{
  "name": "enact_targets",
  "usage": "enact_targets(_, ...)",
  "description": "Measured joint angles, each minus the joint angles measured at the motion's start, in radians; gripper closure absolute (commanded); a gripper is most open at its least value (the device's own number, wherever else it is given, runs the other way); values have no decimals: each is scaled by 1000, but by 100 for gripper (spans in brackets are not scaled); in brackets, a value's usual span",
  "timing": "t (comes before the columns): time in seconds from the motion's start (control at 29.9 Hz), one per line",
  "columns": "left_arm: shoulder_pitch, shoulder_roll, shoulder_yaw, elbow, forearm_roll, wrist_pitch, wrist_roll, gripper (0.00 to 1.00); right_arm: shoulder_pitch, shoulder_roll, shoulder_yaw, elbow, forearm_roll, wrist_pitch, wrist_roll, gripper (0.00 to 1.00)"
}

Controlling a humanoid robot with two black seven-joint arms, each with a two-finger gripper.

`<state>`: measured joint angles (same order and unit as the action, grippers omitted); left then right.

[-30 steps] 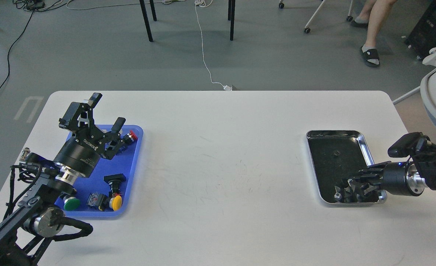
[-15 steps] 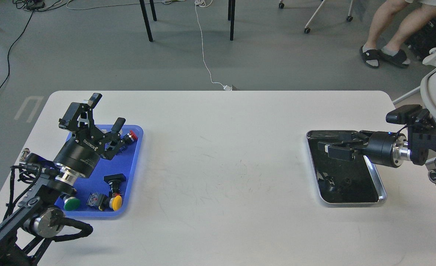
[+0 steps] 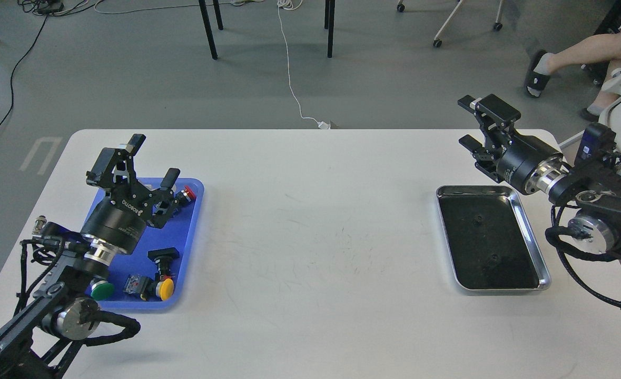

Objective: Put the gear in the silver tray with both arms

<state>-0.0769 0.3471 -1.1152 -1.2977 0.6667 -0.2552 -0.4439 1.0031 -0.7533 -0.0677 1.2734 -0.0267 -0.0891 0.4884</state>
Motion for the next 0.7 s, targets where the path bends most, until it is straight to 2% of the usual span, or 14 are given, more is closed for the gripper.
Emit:
enact_targets(0.07,-5,-24,0,2,11,4,19,2,-36,16,36,4,55,30,0,1)
enact_targets(0.13,-9,-40,0,6,31,4,56,2,-76,28,79,1,79,87,0,1)
enact_targets(0.27,-12,-49,-7,14,80,-4,133,2,-151,30,137,-34,95,307,0,1)
enact_targets(0.37,-25,-54,-14,19,136,-5,150,2,-188,30,158,-84,96,444,0,1)
enact_targets(0.47,-47,-74,-29,34,164,0,151,2,-223,48,190,-109,96,464,0,1)
enact_targets(0.7,-68,-104,-65,55,160,1,137,2,-292,94,309,-110,80,394,0,1)
